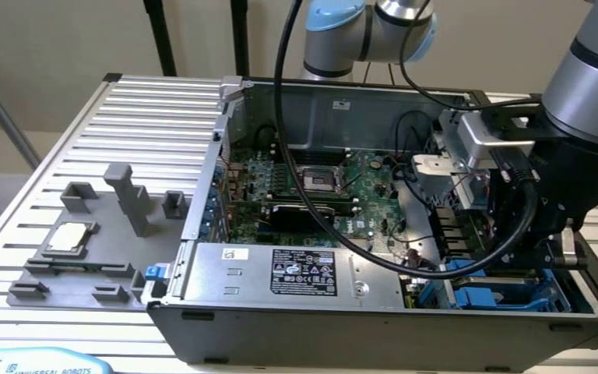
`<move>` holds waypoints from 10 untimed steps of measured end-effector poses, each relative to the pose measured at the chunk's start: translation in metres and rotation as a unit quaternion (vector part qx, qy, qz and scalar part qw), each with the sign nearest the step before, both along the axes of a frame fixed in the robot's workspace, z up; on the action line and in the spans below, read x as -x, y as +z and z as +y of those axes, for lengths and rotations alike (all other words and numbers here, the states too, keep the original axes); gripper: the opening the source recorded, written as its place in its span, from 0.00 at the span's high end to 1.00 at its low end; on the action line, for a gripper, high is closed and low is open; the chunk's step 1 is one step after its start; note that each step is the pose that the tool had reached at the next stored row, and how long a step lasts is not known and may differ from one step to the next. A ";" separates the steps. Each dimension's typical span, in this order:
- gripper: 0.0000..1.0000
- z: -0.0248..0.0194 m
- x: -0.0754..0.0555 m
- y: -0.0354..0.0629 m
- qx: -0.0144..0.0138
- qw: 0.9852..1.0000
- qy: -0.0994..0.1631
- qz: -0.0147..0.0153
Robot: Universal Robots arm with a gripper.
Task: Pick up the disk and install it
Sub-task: 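Insert the second disk wire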
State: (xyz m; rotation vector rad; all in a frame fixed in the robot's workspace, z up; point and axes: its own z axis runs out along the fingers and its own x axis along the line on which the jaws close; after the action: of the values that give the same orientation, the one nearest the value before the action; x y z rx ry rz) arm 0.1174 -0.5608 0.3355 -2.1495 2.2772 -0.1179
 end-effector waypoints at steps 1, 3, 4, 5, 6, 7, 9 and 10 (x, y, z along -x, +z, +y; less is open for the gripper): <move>0.84 -0.0001 0.000 -0.0002 0.000 1.000 0.000 0.000; 0.82 -0.0002 0.000 -0.0008 -0.001 1.000 0.000 0.000; 0.77 -0.0003 0.000 -0.0010 -0.001 1.000 0.000 0.000; 0.70 -0.0005 0.000 0.0003 0.000 1.000 0.000 0.000; 0.70 -0.0006 0.000 0.0014 0.000 1.000 0.000 0.000; 0.70 -0.0009 0.000 0.0023 0.000 1.000 0.000 0.000; 0.70 -0.0013 0.000 0.0047 0.000 1.000 0.000 0.000; 0.70 -0.0015 0.000 0.0065 0.000 1.000 0.000 0.000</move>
State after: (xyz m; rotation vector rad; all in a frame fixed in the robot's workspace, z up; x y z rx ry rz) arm 0.1169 -0.5623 0.3420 -2.1492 2.2769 -0.1170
